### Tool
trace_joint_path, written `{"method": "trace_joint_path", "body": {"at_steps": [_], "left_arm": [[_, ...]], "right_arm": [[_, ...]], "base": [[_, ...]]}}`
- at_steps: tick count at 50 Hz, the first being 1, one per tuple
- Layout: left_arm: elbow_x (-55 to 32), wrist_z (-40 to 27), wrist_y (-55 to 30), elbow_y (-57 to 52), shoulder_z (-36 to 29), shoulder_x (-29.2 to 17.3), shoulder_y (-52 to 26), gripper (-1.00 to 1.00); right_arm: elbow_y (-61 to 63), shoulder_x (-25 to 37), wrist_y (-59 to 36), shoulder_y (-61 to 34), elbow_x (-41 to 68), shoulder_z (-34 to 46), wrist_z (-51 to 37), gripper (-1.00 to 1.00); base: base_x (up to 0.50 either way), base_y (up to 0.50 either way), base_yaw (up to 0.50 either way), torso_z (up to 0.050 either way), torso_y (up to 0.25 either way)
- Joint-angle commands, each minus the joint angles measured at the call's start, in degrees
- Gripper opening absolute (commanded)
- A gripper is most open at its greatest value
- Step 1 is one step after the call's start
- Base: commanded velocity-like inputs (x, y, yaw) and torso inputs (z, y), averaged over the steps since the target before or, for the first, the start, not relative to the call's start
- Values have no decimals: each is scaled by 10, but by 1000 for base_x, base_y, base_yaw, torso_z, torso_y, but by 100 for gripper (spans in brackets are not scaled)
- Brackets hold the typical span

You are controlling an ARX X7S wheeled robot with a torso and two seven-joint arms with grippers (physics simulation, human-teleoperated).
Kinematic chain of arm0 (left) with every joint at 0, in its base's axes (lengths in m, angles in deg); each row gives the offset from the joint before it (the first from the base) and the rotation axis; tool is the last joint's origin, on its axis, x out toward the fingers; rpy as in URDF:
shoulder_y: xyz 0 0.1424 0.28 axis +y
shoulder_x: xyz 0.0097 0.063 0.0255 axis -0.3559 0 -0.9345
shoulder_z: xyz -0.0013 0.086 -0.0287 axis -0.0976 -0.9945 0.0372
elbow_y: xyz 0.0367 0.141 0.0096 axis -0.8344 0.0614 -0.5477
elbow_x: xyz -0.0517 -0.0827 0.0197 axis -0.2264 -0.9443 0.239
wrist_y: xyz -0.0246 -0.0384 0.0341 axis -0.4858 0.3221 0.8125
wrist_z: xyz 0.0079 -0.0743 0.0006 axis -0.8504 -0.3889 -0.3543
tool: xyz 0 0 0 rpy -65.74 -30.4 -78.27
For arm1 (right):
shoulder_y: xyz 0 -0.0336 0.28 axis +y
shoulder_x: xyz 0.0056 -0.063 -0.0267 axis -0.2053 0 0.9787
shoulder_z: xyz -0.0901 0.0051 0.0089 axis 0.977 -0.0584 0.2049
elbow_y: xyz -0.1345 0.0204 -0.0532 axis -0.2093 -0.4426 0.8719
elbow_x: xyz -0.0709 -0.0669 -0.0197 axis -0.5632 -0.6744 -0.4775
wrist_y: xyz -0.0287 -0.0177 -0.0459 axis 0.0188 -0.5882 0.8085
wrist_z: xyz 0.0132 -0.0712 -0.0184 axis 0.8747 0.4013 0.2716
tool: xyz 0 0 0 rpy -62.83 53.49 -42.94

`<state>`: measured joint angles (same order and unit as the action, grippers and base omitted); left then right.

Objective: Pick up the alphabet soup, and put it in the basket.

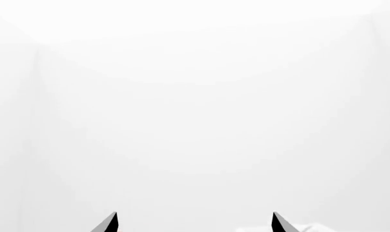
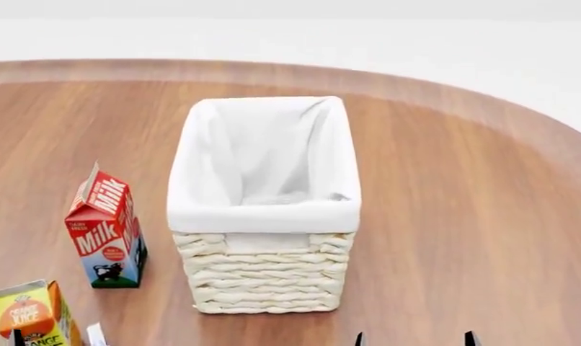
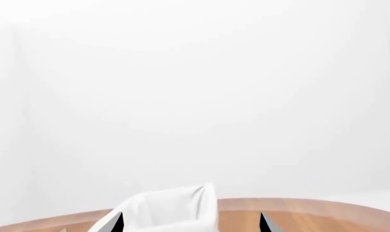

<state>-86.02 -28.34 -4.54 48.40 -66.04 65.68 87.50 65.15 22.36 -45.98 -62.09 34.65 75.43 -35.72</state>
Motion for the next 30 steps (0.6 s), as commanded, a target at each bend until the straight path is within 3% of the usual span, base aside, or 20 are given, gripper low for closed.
{"method": "trace_joint_path", "body": {"at_steps": [1, 30], "left_arm": [[1, -3, 0, -2, -2, -2, 1, 100], [1, -8, -4, -3, -7, -7, -2, 100]], "right_arm": [[0, 2, 0, 0, 3, 1, -3, 100], [-5, 3, 11, -2, 31, -2, -6, 100]], "base": [[242, 0, 0, 0, 0], [190, 0, 0, 0, 0]]}}
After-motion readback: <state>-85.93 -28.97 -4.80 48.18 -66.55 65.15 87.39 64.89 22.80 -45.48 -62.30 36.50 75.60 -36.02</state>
